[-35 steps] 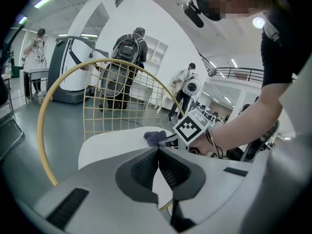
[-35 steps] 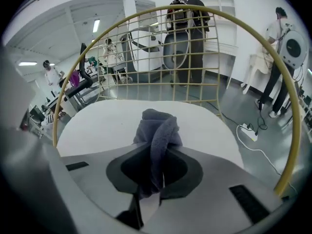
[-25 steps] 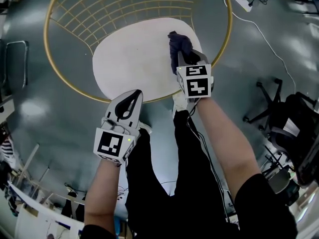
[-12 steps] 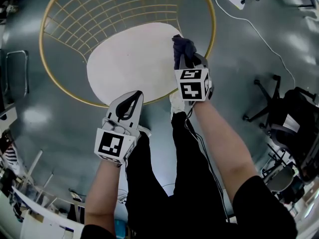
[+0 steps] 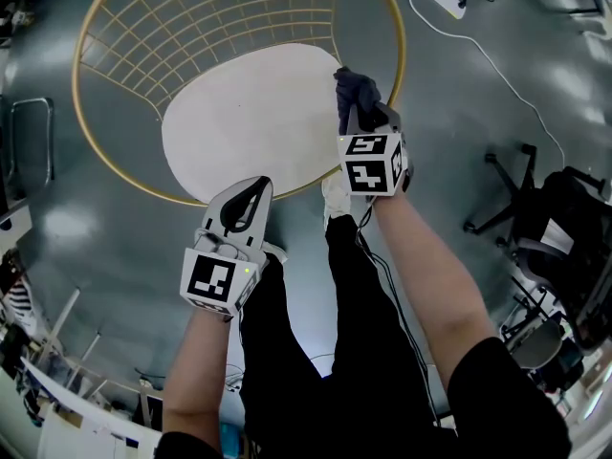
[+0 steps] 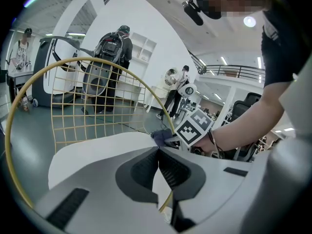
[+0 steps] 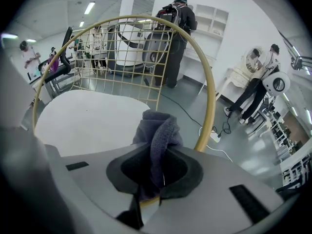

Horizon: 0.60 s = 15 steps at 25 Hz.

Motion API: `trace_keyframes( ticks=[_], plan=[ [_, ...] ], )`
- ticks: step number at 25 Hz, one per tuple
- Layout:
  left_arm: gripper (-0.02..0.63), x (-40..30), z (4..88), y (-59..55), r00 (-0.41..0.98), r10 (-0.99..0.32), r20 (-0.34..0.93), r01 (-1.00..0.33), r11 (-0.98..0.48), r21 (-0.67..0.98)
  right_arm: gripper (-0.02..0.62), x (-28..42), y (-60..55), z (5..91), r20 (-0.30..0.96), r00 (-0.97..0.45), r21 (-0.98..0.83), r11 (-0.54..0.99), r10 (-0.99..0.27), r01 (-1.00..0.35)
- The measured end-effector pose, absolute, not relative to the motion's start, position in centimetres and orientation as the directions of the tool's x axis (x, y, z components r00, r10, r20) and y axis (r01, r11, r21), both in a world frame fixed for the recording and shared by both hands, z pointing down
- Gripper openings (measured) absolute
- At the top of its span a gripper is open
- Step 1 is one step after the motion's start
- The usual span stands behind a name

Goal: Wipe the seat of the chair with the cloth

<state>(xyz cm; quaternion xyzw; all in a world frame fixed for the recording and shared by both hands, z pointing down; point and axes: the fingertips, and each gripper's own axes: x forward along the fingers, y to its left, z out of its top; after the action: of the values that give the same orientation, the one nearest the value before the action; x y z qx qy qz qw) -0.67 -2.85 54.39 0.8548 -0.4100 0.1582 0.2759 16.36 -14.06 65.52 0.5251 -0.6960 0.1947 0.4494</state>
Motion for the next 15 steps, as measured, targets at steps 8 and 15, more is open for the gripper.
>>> trace_keyframes(
  ticks=[8, 15],
  plan=[
    [0.017, -0.7, 54.0, -2.3, 0.602, -0.633, 0.487, -0.798, -0.497, 0.342, 0.057, 16.5, -13.9, 63.3, 0.795, -0.092, 0.178, 0.375, -0.6, -0.91],
    [0.017, -4.5, 53.2, -1.5, 0.561, -0.674, 0.481, -0.828, -0.449, 0.336, 0.055, 7.7, -13.7, 61.1, 0.728, -0.36, 0.001, 0.526, -0.584, -0.851]
  ],
)
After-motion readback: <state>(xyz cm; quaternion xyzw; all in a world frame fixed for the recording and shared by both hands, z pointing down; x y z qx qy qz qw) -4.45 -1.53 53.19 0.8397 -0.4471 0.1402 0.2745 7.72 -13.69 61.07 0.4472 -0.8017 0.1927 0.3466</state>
